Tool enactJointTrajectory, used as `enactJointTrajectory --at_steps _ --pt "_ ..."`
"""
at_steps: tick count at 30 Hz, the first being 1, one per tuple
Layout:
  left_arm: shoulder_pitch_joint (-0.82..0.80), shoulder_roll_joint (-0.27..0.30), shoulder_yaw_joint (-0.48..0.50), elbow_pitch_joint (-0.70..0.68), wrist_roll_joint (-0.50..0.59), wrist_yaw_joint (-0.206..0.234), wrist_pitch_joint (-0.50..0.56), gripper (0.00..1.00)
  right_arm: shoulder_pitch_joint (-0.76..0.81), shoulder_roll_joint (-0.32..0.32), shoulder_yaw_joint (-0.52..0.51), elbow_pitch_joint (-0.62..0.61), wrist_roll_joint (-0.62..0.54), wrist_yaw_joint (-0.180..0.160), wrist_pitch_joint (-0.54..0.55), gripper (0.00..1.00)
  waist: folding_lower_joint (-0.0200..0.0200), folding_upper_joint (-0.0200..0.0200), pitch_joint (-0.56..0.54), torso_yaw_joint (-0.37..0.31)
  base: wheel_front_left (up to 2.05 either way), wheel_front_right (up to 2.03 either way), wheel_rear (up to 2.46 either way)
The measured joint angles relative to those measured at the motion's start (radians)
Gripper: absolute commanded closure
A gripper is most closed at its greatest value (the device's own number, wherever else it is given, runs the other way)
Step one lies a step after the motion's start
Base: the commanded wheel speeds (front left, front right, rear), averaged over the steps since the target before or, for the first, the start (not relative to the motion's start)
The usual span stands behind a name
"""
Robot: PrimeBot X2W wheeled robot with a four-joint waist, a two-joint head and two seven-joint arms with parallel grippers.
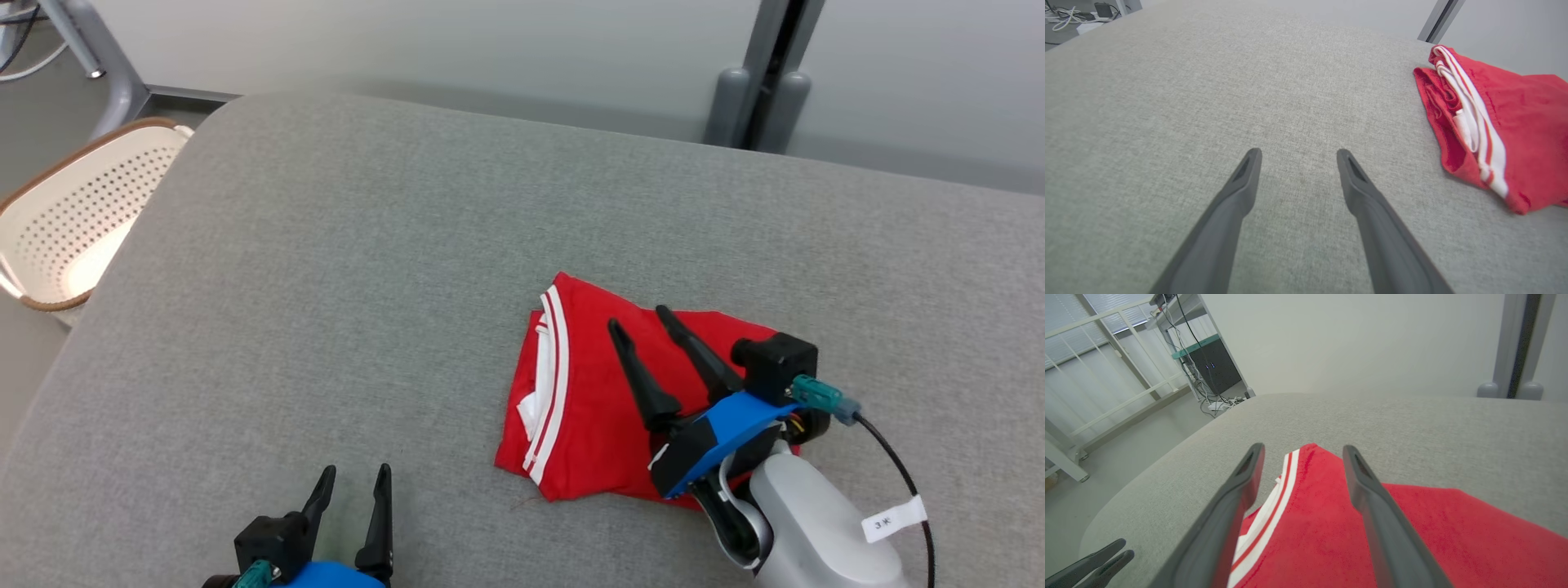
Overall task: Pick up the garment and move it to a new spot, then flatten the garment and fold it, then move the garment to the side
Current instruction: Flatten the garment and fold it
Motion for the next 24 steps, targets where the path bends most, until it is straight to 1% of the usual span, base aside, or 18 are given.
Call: enactJointTrajectory --at_steps 2,9,13,18,20,24 --pt "0.0 0.0 0.006 -0.007 0.004 0.0 0.0 0.0 0.008 -0.001 -0.049 0.0 -0.026 0.0 0.0 0.0 0.0 0.0 -0.001 -0.024 0.0 0.0 0.0" --pt "-0.017 0.0 0.041 -0.034 0.024 0.002 0.0 0.0 0.07 -0.001 -0.236 -0.016 -0.177 0.0 0.0 0.0 0.0 0.0 -0.003 -0.137 0.0 0.0 0.0" --pt "-0.037 -0.001 0.065 -0.05 0.036 0.003 0.0 0.0 0.114 -0.002 -0.324 -0.038 -0.249 0.0 0.0 0.0 0.0 0.0 -0.009 -0.194 0.0 0.0 0.0" --pt "-0.041 -0.001 0.083 -0.069 0.051 0.003 0.0 0.0 0.177 -0.002 -0.398 -0.062 -0.3 0.0 0.0 0.0 0.0 0.0 -0.024 -0.238 0.0 0.0 0.0" --pt "-0.037 0.0 0.092 -0.076 0.053 0.003 0.0 0.0 0.202 -0.002 -0.426 -0.065 -0.298 0.0 0.0 0.0 0.0 0.0 -0.033 -0.248 0.0 0.0 0.0" --pt "-0.014 -0.001 0.099 -0.087 0.056 0.003 0.0 0.0 0.256 -0.002 -0.45 -0.065 -0.307 0.0 0.0 0.0 0.0 0.0 -0.049 -0.262 0.0 0.0 0.0"
